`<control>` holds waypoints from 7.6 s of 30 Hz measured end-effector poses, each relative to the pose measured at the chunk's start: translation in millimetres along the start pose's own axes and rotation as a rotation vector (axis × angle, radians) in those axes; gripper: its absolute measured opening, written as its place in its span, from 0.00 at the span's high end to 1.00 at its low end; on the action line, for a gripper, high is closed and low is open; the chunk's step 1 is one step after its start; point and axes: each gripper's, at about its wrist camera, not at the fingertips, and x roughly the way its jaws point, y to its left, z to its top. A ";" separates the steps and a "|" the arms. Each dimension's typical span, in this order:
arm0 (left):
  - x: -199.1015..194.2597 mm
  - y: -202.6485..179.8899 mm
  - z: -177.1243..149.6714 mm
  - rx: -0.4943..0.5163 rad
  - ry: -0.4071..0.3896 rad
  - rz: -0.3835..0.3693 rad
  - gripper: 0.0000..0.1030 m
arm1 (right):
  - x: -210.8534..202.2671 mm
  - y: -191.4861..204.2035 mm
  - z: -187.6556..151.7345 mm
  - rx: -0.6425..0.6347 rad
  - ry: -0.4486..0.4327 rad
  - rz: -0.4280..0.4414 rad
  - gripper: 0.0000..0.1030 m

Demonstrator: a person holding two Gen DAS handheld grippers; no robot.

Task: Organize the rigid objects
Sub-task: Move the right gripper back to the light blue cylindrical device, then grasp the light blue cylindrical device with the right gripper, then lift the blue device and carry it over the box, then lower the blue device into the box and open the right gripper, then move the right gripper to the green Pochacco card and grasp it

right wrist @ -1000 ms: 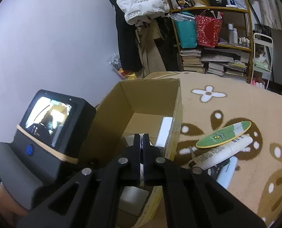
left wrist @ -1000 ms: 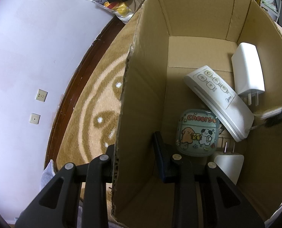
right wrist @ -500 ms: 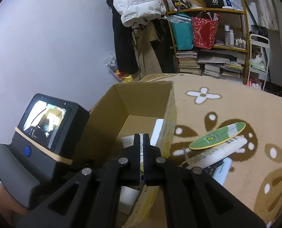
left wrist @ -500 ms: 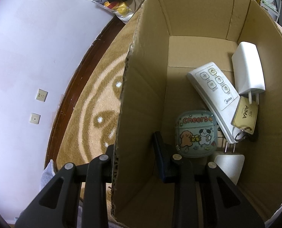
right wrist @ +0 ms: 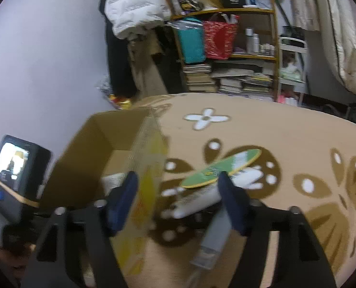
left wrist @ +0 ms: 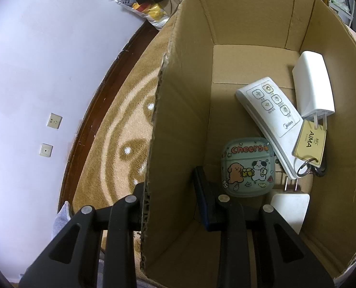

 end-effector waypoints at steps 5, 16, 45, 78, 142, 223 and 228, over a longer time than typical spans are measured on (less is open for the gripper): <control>0.2 1.2 1.5 0.001 0.001 0.000 0.72 | 9.4 -15.1 -8.8 0.016 0.048 -0.042 0.12; 3.0 -0.8 6.3 0.007 0.010 0.006 0.71 | 32.4 -48.6 -30.9 0.134 0.166 -0.093 0.12; 2.9 -3.5 5.5 0.010 0.010 0.011 0.71 | 51.9 -59.0 -53.5 0.185 0.258 -0.117 0.56; 5.3 -4.5 6.0 0.013 0.017 0.009 0.71 | 34.6 -69.3 -44.1 0.285 0.180 -0.153 0.70; 2.8 2.9 12.4 -0.008 0.025 -0.019 0.72 | 18.2 63.1 -3.6 0.052 0.037 0.198 0.70; 3.9 10.4 10.8 -0.012 0.024 -0.037 0.72 | 133.7 -82.2 32.0 0.172 0.283 -0.105 0.27; 4.3 10.2 10.8 -0.012 0.024 -0.037 0.72 | 135.0 -81.2 33.6 0.252 0.258 -0.053 0.48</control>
